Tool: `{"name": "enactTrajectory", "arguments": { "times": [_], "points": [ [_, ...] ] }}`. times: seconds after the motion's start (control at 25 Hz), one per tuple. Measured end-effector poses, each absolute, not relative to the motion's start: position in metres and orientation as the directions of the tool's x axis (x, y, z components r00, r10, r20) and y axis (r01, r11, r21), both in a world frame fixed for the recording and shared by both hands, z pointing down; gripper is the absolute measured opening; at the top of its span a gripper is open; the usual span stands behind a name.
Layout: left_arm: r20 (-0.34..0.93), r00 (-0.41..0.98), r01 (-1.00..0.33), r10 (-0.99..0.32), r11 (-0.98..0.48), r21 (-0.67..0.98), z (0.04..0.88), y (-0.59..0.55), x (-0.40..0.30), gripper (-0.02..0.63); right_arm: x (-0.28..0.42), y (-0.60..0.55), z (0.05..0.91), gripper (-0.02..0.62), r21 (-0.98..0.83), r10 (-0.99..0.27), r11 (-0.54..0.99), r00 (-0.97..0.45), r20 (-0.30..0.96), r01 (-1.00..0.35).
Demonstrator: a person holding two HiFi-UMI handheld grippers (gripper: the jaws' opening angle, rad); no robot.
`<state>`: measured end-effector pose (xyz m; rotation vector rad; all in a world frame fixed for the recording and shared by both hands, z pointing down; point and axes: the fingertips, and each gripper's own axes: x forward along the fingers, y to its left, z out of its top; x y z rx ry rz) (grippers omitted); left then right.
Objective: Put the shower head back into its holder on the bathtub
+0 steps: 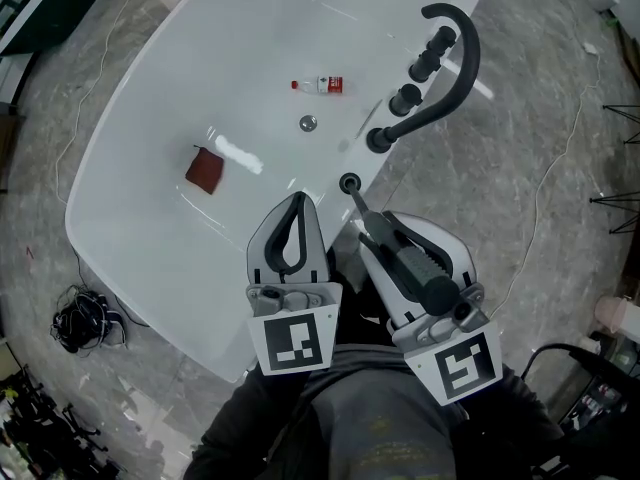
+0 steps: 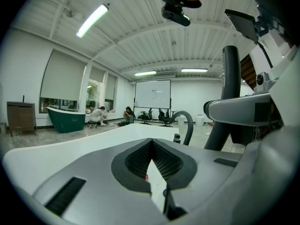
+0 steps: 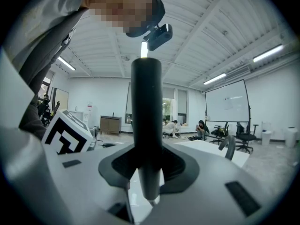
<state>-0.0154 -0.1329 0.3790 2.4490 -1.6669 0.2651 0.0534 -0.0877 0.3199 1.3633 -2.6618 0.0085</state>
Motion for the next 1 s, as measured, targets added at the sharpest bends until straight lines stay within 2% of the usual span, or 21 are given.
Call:
{"name": "enactTrajectory", "arguments": {
  "times": [1.0],
  "points": [
    [0.252, 0.335, -0.940, -0.908, -0.339, 0.029, 0.413, -0.139, -0.025, 0.002, 0.046, -0.106, 0.357, 0.121, 0.078, -0.787, 0.612, -0.596, 0.158, -0.787]
  ]
}}
